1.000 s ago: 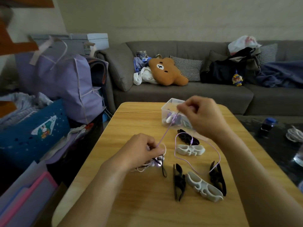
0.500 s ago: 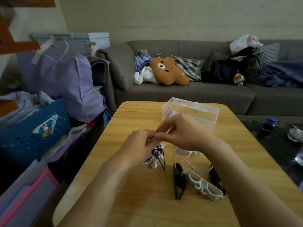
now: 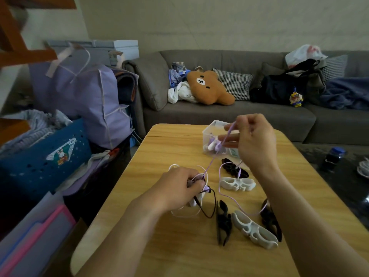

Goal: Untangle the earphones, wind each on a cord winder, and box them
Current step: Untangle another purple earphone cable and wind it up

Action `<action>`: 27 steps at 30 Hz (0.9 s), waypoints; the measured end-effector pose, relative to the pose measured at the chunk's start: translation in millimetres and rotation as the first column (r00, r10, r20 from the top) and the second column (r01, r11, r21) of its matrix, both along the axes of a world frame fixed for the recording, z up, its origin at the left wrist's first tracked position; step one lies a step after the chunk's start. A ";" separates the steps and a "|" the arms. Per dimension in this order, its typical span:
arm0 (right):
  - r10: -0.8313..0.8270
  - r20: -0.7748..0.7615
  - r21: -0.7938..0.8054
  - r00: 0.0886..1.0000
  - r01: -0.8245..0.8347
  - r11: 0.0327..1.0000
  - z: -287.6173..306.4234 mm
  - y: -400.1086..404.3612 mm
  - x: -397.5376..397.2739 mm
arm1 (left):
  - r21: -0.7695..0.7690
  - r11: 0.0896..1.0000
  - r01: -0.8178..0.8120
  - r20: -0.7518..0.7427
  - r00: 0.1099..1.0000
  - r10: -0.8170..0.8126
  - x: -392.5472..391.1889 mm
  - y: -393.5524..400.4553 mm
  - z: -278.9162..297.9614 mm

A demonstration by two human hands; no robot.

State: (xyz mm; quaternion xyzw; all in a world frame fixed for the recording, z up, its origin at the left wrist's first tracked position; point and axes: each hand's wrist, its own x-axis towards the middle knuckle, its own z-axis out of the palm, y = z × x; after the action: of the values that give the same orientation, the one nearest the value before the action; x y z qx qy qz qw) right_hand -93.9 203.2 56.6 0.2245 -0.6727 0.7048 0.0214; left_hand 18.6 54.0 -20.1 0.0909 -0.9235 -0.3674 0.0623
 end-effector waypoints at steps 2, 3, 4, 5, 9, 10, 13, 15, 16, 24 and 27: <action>-0.029 0.088 -0.114 0.996 0.039 0.993 2.5 0.9 -2.1 | 0.023 1.000 0.001 0.019 1.000 -0.001 -0.3 0.2 0.6; -0.047 0.105 -0.121 0.993 0.060 0.991 2.6 1.5 -4.2 | 0.042 0.999 -0.004 0.012 1.000 0.003 -0.2 0.9 1.5; -0.055 0.101 -0.074 0.993 0.063 0.995 1.6 1.8 -5.9 | 0.042 0.999 -0.010 -0.008 1.000 0.010 -0.2 1.3 1.8; -0.041 0.076 0.034 0.996 0.038 0.999 0.0 1.9 -7.7 | 0.015 1.000 -0.022 -0.037 0.999 0.023 0.5 1.8 3.0; 0.365 -0.070 0.787 0.928 -0.173 0.591 -4.7 4.3 -2.8 | -0.047 0.998 -0.049 -0.114 0.992 0.043 3.2 2.5 12.4; 0.474 -0.041 0.892 0.880 -0.182 0.414 -6.6 4.4 -0.1 | -0.042 0.997 -0.061 -0.112 0.992 0.056 4.0 1.5 13.0; 0.552 0.047 0.942 0.833 -0.221 0.253 -6.6 7.2 1.4 | -0.060 0.995 -0.078 -0.086 0.994 0.072 5.2 -1.1 11.3; 0.501 0.007 0.912 0.866 -0.211 0.351 -2.5 10.0 -2.2 | -0.050 0.997 -0.059 -0.055 0.997 0.056 6.1 -0.8 11.5; 0.465 -0.031 0.893 0.885 -0.184 0.410 -0.4 10.5 -4.4 | -0.034 0.998 -0.047 -0.043 0.998 0.046 5.8 -1.5 11.2; 0.298 -0.216 0.730 0.930 -0.049 0.681 -3.8 0.7 -4.3 | 0.031 0.996 -0.085 -0.144 0.986 0.089 4.4 -1.5 17.7; 0.353 -0.082 0.569 0.932 -0.247 0.785 -3.8 -1.3 2.5 | -0.038 0.975 -0.220 -0.354 0.915 0.192 3.1 0.6 17.9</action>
State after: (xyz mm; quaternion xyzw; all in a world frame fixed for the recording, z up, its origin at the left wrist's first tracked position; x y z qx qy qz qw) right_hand -91.4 201.8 52.8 0.3895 -0.7966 0.4524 -0.0946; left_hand 21.6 54.7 -2.3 0.1187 -0.8965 -0.3332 0.2667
